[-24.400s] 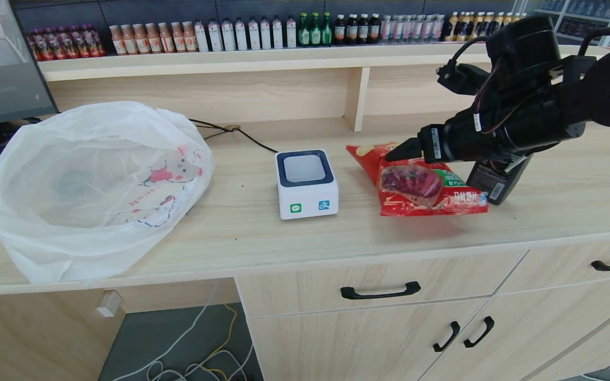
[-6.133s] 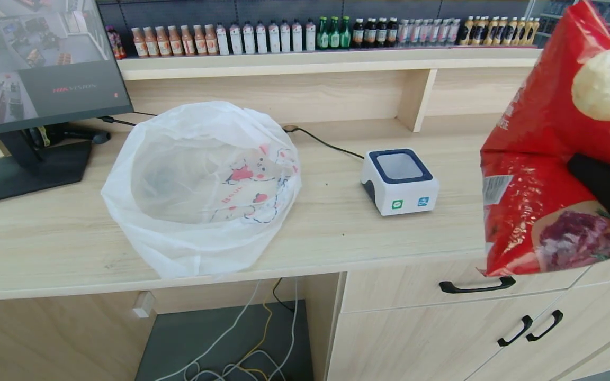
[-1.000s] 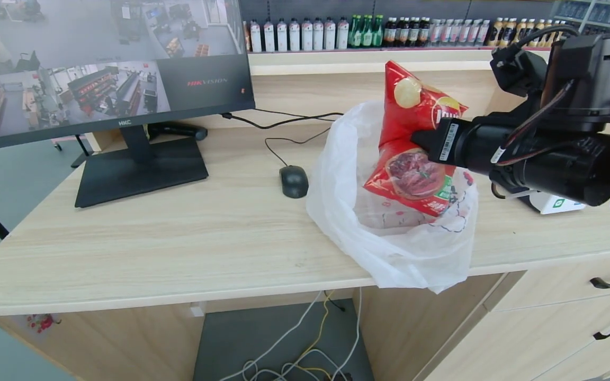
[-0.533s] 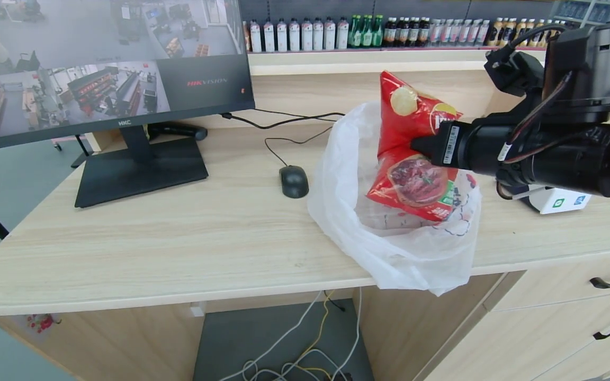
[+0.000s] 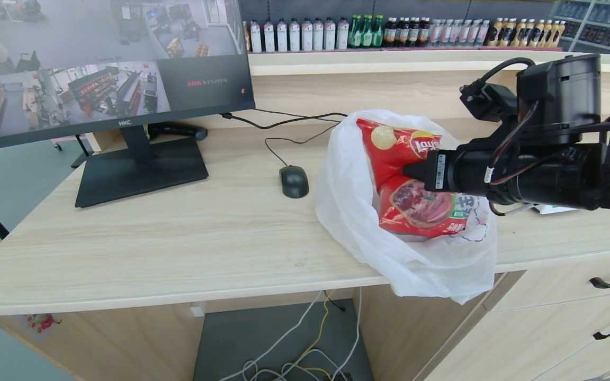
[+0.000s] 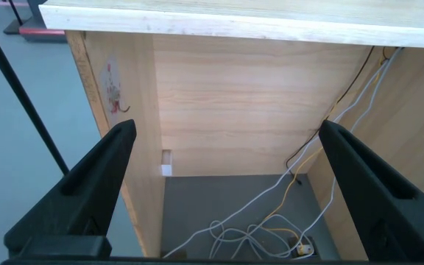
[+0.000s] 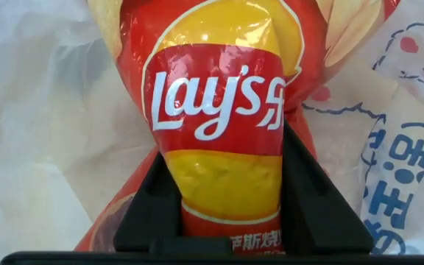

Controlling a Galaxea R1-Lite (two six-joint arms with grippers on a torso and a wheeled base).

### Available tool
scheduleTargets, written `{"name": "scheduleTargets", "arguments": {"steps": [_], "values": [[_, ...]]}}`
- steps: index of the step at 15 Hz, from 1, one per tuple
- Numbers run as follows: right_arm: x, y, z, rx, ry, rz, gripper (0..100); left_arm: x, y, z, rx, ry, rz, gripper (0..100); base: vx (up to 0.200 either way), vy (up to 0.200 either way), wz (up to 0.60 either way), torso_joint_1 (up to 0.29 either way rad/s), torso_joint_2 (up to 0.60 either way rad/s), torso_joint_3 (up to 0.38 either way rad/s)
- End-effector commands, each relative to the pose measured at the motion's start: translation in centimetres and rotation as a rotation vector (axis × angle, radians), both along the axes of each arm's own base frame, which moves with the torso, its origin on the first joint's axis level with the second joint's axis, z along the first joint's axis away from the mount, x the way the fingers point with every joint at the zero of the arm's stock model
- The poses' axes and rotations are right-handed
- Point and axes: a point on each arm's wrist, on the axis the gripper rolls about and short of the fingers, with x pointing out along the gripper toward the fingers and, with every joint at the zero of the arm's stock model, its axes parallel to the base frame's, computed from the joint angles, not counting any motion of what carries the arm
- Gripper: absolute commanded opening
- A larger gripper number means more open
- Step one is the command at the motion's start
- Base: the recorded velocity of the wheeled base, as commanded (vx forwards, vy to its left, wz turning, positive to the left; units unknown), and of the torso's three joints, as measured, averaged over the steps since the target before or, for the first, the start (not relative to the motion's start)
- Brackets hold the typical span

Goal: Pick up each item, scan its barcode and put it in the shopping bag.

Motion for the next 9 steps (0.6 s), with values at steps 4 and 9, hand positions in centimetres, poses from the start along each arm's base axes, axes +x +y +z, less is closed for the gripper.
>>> {"name": "scheduleTargets", "arguments": {"steps": [4,9], "values": [[2.1,-0.6,-1.7,-0.088,0.022,0.036,0,0.0,0.0,0.0,0.0,0.0,0.0,100,0.0,0.0,0.0,0.0,0.0,0.0],[4.2,-0.2,-1.9,-0.092,0.007,0.037,0,0.0,0.0,0.0,0.0,0.0,0.0,100,0.0,0.0,0.0,0.0,0.0,0.0]]}}
